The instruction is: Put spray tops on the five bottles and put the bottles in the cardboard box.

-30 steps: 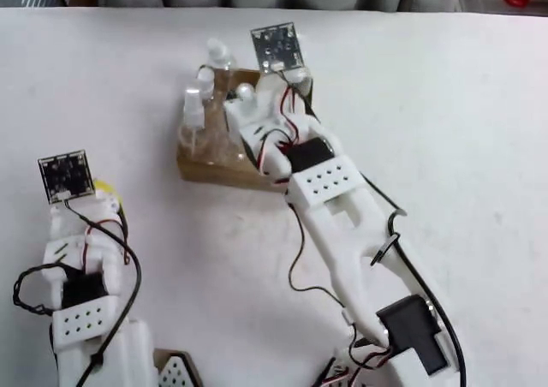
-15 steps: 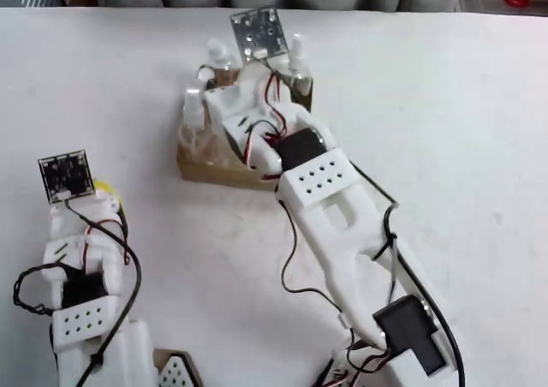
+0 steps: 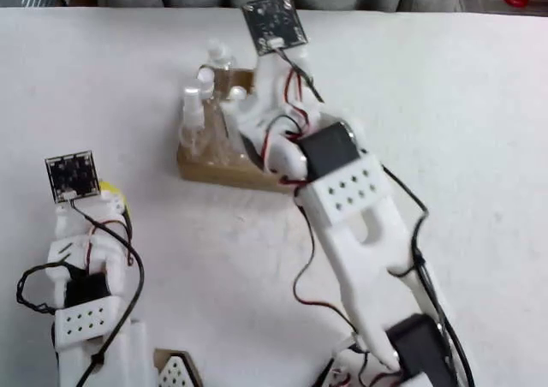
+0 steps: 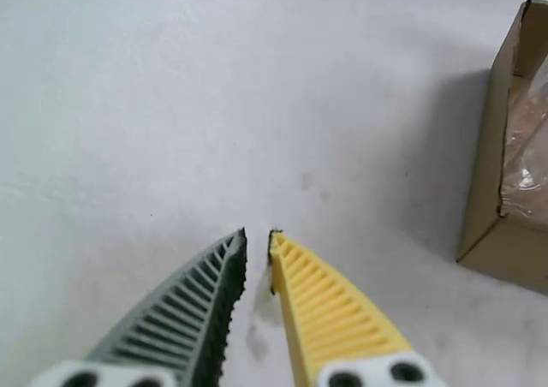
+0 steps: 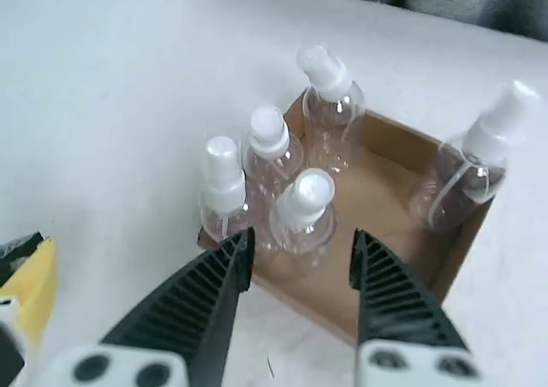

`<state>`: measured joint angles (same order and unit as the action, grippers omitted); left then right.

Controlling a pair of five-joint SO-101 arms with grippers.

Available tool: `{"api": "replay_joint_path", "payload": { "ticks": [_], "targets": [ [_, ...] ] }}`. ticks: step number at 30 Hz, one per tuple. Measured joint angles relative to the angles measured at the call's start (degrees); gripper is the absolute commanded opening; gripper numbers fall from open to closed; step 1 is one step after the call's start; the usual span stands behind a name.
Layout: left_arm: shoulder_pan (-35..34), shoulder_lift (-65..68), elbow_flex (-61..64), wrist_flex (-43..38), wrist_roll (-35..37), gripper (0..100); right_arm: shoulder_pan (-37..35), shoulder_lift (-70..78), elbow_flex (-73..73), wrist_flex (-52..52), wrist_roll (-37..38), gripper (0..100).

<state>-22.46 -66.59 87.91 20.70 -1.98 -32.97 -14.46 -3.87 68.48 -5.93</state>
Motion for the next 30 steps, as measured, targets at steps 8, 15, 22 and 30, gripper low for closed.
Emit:
{"api": "replay_joint_path", "payload": {
  "ticks": [8, 15, 22, 30],
  "targets": [
    [0.4, 0.0, 0.0, 0.0, 0.0, 7, 5.6, -9.1, -0.1, 18.5, 0.0, 14.4],
    [6.3, 0.0, 3.3, 0.0, -4.3, 6, 12.1, -16.9, 1.2, 28.3, 0.0, 6.7],
    [8.9, 0.0, 3.8, 0.0, -7.6, 6, 14.7, -30.4, 22.1, 27.0, 0.0, 1.9],
    [8.9, 0.0, 3.8, 0.0, -7.6, 2, 15.1, -49.7, 49.8, 17.4, 0.1, 1.9]
  ]
}}
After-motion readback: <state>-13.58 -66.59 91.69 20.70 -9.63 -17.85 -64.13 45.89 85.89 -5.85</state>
